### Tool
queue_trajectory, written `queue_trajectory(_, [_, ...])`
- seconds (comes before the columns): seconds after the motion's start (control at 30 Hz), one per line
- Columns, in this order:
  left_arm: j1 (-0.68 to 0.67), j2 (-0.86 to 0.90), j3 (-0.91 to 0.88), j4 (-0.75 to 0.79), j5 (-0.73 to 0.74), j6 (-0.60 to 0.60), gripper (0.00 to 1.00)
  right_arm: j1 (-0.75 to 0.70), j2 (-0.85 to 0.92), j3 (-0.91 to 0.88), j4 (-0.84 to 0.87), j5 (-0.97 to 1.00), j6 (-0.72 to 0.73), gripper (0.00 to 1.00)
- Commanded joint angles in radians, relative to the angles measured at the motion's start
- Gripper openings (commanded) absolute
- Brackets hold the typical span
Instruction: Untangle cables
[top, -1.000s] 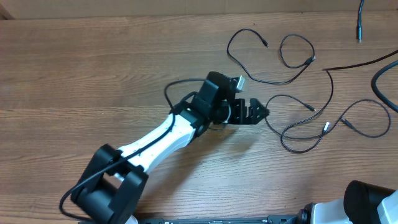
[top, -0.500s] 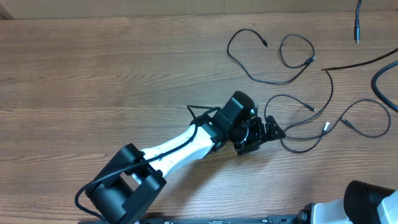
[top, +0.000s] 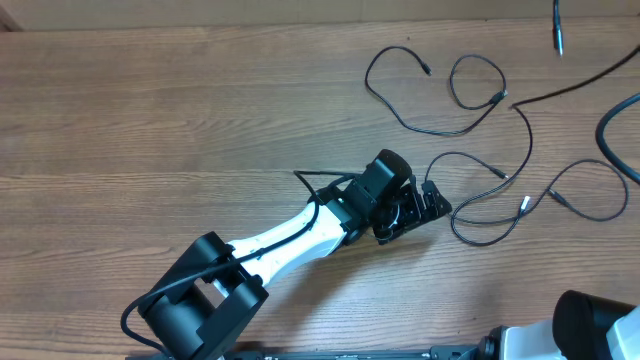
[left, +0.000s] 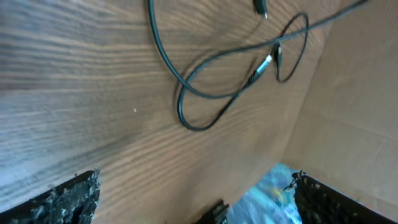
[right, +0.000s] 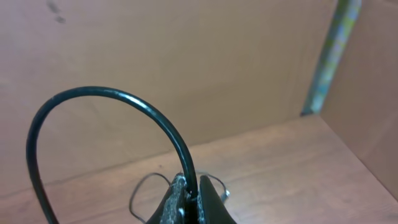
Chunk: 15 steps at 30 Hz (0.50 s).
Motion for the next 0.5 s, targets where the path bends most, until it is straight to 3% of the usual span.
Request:
queue_trajectory(0.0, [-0.008,0.028,0.006,0.005,-0.077,0.005,1.00,-0.002,-0.066,0.020,0.030,-0.046,-0.007,0.04])
queue_trajectory(0.47, [-0.047,0.211,0.028,0.267,0.019,-0.118,1.00,-0.002,-0.140,0.020,0.008,-0.087,-0.007,0.04])
